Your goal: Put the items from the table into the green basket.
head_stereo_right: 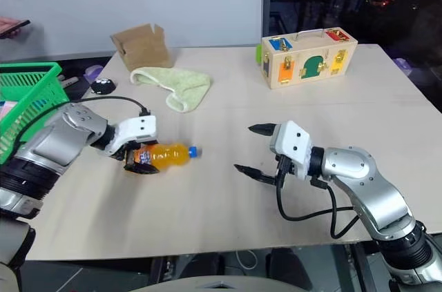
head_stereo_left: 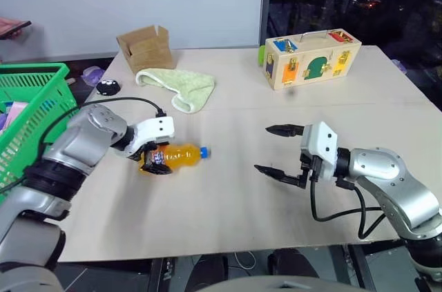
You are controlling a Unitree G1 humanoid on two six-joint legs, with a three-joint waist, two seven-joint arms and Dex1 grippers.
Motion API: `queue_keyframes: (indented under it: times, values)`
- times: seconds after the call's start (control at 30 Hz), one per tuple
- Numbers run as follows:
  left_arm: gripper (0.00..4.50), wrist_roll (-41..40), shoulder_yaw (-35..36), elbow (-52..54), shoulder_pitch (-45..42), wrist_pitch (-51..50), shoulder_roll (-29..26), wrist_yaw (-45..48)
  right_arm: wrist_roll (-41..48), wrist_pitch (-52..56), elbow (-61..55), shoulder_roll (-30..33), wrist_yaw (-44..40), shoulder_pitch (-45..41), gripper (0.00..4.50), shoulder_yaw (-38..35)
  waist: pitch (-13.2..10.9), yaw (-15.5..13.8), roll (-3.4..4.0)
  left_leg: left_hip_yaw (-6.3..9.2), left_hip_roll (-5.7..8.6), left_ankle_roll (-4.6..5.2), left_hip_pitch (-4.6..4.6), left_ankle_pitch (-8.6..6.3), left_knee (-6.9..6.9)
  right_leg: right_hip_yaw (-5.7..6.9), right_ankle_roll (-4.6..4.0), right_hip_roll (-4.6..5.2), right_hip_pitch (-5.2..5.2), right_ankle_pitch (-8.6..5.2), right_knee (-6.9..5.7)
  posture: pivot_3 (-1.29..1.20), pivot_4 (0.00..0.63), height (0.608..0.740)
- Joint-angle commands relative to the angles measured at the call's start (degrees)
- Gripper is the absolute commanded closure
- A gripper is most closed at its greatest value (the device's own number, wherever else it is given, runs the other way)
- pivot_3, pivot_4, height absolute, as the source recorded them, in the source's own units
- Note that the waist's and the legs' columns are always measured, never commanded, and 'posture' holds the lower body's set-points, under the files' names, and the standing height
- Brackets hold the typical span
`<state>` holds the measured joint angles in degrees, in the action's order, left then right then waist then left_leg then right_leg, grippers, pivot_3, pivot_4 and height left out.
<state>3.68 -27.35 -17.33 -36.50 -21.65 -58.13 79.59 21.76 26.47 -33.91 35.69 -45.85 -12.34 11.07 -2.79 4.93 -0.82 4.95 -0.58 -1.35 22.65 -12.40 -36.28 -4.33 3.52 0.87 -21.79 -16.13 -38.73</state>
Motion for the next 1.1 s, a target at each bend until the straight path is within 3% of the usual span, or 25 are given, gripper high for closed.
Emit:
queue_keyframes:
  times: [0.03, 0.07, 0.2, 0.27, 0.37, 0.47, 0.57, 0.67, 0.77, 1.03, 1.1]
  values:
    - [1.16, 3.06, -0.25, -3.85, -1.61, 2.91, 1.5, -0.19, 0.45, 0.04, -2.65, 0.32, 0.51, -0.13, 0.0, -1.54, 0.01, 0.32, 0.01, 0.01, 0.0, 0.0, 0.0, 0.0, 0.0, 0.0, 0.0, 0.0, 0.0, 0.0, -0.01, -0.11, 0.0, 0.74]
    - [1.42, 3.41, -0.13, -4.54, -1.61, 3.27, 1.93, -0.34, 0.54, 0.12, -2.81, 0.24, 0.63, 0.0, 0.0, -1.6, 0.01, 0.35, 0.06, 0.02, 0.0, 0.0, -0.02, 0.0, 0.0, 0.01, 0.01, 0.01, 0.02, 0.0, 0.0, -0.12, 0.0, 0.74]
    - [1.42, 3.7, 1.87, -5.81, -0.56, 4.66, 2.37, -1.47, 0.8, 0.37, -3.06, -0.14, 0.9, 0.02, 0.0, -1.58, 0.04, 0.35, 0.1, 0.04, 0.03, 0.02, -0.1, 0.01, -0.04, 0.01, 0.06, 0.02, 0.07, -0.03, -0.06, -0.11, 0.0, 0.74]
    - [1.42, -0.63, 7.2, -4.51, 1.13, 3.94, 2.74, -2.96, 0.69, 0.3, -2.84, -0.44, 0.8, -0.29, 0.0, -1.21, 0.04, 0.46, 0.12, 0.03, 0.03, 0.03, -0.17, 0.02, -0.05, 0.0, 0.06, 0.02, 0.11, -0.02, -0.09, -0.1, 0.0, 0.74]
    - [1.42, -13.37, 26.64, -0.7, 1.49, -11.21, 4.8, -9.87, 1.22, -0.04, -2.47, -1.57, 0.47, -1.3, 0.0, -0.6, -0.01, 0.33, 0.05, 0.08, 0.0, 0.03, -0.14, 0.02, -0.06, 0.04, 0.07, 0.02, 0.1, -0.02, -0.13, -0.07, 0.0, 0.74]
    - [1.42, -17.53, 44.67, -2.74, 0.16, -17.53, 5.09, -25.41, 1.92, -1.0, -0.41, -5.13, 0.06, -5.09, 0.0, 0.71, -0.42, 0.54, -0.82, 0.45, -0.07, 0.03, 0.12, 0.02, -0.19, 0.35, 0.08, -0.04, 0.0, 0.0, -0.17, 0.01, 0.0, 0.74]
    - [1.42, -19.01, 54.51, -3.38, 0.12, -17.76, 4.33, -34.84, 1.12, -2.28, 3.29, -9.39, 0.26, -9.59, 0.0, 2.58, -0.4, 0.98, -0.89, 0.47, -0.2, 0.02, 0.03, 0.01, -0.13, 0.37, -0.07, -0.11, -0.01, 0.1, -0.16, 0.06, 0.0, 0.74]
    - [1.42, -17.56, 61.31, -7.33, -0.93, -13.1, 1.96, -44.66, 0.41, -2.93, 7.32, -14.07, 1.23, -13.92, 0.0, 4.04, -0.42, -0.38, -0.81, 0.52, -0.03, 0.0, -0.04, 0.01, 0.08, 0.42, -0.18, 0.06, 0.0, 0.15, -0.18, 0.12, 0.0, 0.74]
    - [1.42, -14.98, 63.9, -14.7, -2.39, -6.41, -2.89, -52.41, -0.15, -4.54, 9.95, -16.66, 0.5, -16.12, 0.0, 4.96, -0.41, -2.35, -0.86, 0.59, 0.03, -0.01, -0.01, 0.01, 0.16, 0.5, -0.2, 0.08, -0.03, 0.15, -0.12, 0.15, 0.0, 0.74]
    - [1.42, -10.42, 57.95, -35.76, -8.01, 3.62, -9.88, -58.37, -0.41, -6.16, 12.73, -18.02, -1.14, -17.42, 0.0, 5.27, -0.33, -8.26, -1.22, 0.64, 0.18, -0.16, 0.06, 0.07, 0.07, 0.66, -0.2, 0.16, 0.04, 0.14, -0.07, 0.17, 0.0, 0.74]
    - [0.38, -10.51, 57.66, -40.06, -7.59, 4.98, -10.34, -57.89, -0.71, -6.3, 12.91, -17.78, -1.5, -17.33, 0.0, 5.16, -0.32, -9.1, -1.23, 0.66, 0.18, -0.4, 0.05, 0.23, 0.07, 0.67, -0.19, 0.15, 0.05, 0.13, -0.06, 0.17, 0.0, 0.74]
